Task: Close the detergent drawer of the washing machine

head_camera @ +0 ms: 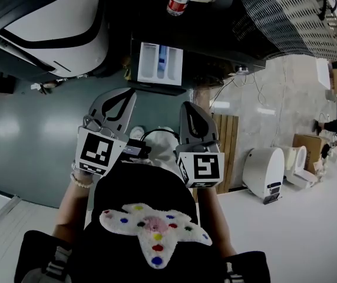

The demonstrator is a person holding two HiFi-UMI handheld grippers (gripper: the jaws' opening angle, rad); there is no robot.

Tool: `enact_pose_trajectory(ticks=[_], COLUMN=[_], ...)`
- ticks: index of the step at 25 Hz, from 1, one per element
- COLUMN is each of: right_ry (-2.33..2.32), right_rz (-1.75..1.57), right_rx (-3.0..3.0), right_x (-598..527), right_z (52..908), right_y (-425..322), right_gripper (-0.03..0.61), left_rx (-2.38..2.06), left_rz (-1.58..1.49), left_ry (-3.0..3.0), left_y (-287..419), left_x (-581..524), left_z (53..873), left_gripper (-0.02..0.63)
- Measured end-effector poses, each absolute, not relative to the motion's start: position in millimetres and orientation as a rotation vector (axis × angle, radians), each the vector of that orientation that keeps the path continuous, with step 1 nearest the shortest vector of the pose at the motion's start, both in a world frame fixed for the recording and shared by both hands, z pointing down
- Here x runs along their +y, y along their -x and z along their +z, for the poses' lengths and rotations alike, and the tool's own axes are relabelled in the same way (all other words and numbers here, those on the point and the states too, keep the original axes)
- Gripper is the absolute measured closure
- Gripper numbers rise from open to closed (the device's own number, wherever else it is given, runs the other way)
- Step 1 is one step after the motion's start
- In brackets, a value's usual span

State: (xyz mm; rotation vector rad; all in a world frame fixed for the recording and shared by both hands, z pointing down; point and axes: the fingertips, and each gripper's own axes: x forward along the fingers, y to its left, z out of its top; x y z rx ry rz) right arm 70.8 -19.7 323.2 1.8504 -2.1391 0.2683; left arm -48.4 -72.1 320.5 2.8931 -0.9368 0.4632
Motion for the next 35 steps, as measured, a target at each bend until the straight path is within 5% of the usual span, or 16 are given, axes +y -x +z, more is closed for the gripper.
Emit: enact_pose_trajectory(ticks=[23, 27, 35], right_ry=[-1.888, -1.851, -1.846], right_rz=[0.274, 0.283, 0.331], right_rx=[-2.159, -2.183, -2.174], right_x=[-9.9, -11.7, -17.0], right_z=[322.6, 324.9, 336.0], right_y=[-62.9, -60.0, -62.9], right_gripper=[0.573, 0.521, 0.459], left_rx=[-0.954, -0.895, -0.940], left_rz=[0.436, 0.442, 0.471], left_ry=[-2.850, -2.846, -2.784], left_y=[57.4, 52.2, 55.7], left_x=[-65.1, -61.8, -66.8], left_z=[324.4, 326.8, 339.5], left_gripper=[0.592, 0.498, 0.485])
